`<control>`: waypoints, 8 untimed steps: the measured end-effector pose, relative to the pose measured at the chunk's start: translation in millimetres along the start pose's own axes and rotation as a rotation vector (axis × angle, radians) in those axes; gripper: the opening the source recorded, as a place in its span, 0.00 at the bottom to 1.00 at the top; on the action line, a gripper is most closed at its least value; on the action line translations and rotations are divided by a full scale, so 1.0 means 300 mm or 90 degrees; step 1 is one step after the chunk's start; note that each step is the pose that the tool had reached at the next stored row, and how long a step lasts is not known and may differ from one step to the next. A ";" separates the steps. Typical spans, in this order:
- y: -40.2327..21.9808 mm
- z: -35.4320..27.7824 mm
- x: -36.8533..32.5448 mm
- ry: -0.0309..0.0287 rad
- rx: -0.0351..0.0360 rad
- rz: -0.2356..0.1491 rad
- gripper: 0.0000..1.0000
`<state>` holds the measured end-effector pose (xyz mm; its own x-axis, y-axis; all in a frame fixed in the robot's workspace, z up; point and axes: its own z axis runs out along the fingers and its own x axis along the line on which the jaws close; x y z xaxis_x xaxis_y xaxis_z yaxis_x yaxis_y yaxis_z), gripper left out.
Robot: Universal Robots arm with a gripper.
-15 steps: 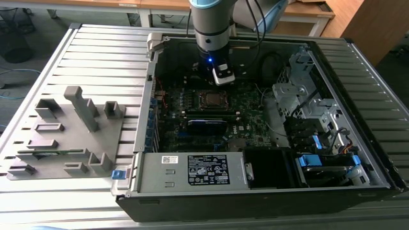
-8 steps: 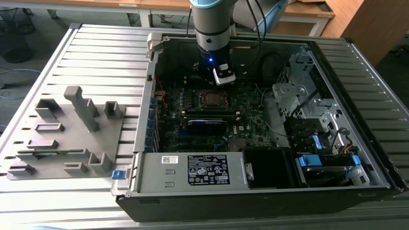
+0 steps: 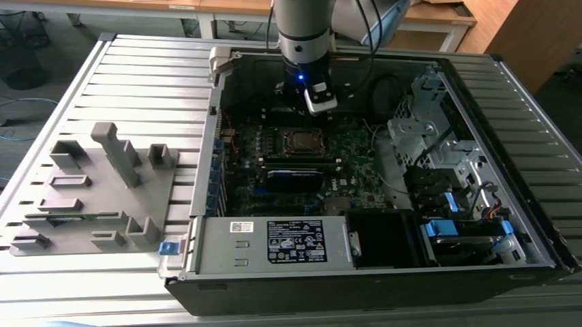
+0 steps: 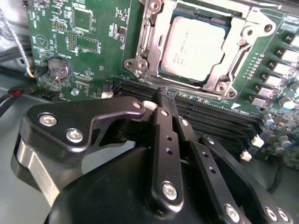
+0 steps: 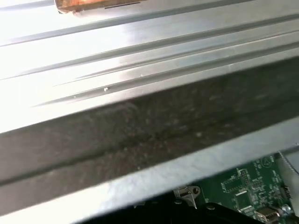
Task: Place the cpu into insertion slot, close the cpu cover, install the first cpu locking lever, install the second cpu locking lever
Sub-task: 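Install the first cpu locking lever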
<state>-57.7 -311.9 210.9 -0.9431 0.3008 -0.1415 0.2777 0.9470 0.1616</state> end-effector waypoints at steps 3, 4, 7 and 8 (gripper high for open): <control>0.003 -0.015 -0.002 0.0003 0.0001 0.000 0.11; 0.003 -0.019 -0.003 0.0003 0.0001 0.000 0.11; 0.005 -0.031 -0.005 0.0004 0.0002 0.000 0.11; 0.005 -0.033 -0.005 0.0004 0.0002 0.000 0.11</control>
<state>-57.7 -311.9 220.9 -0.9433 0.3007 -0.1408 0.2778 0.9470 0.1613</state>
